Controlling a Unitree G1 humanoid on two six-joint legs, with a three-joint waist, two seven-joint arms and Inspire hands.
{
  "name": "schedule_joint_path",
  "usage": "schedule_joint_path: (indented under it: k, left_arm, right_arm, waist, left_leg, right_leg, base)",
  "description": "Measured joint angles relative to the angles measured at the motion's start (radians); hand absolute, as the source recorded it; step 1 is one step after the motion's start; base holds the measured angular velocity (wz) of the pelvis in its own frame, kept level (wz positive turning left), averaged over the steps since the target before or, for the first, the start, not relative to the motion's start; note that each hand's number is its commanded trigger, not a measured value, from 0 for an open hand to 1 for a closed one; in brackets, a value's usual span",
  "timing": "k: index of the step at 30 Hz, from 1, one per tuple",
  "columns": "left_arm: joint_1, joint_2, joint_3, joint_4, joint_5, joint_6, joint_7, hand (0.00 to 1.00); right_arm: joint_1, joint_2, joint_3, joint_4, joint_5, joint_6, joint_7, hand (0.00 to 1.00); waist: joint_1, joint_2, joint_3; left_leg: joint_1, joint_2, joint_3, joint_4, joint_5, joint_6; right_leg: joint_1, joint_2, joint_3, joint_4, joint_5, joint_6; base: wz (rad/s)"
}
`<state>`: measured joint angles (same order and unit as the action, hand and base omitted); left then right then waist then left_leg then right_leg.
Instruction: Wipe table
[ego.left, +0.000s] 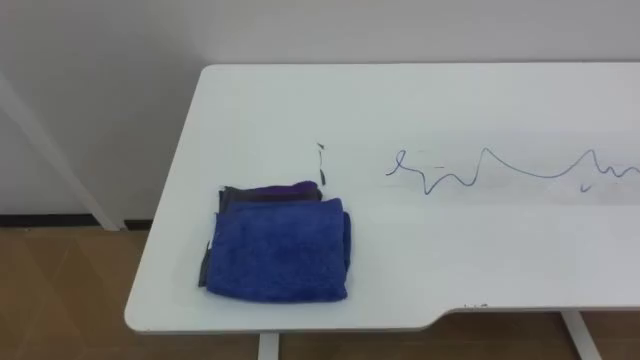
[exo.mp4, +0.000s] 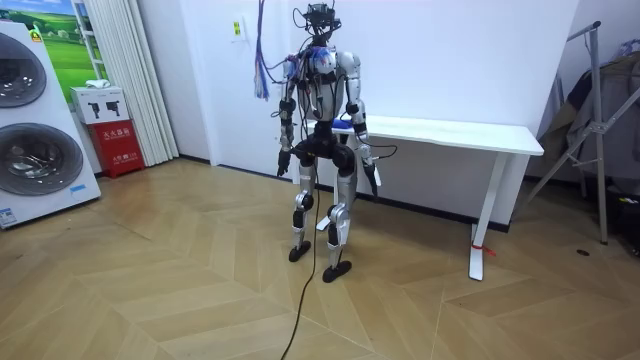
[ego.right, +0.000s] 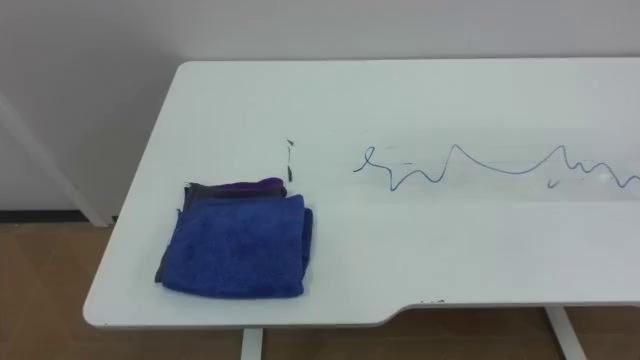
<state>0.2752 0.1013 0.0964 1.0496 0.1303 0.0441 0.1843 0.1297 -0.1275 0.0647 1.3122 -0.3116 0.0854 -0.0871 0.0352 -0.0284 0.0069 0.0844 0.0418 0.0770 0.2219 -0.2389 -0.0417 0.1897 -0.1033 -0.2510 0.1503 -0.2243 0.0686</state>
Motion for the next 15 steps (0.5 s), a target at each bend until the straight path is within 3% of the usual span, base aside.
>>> schedule_joint_path:
  k: [15]
  left_arm:
    - [0.0,0.0,0.003,0.0,-0.023,0.0,-0.023,0.0]
  right_arm:
    - [-0.014,-0.001,-0.021,-0.002,0.035,-0.001,-0.028,0.0]
  waist:
    - [0.001,0.002,-0.0005]
  left_leg:
    - [0.002,0.0,-0.001,0.0,0.0,0.0]
  right_leg:
    - [0.002,0.0,0.001,0.001,0.0,0.0]
  base:
    - [0.0]
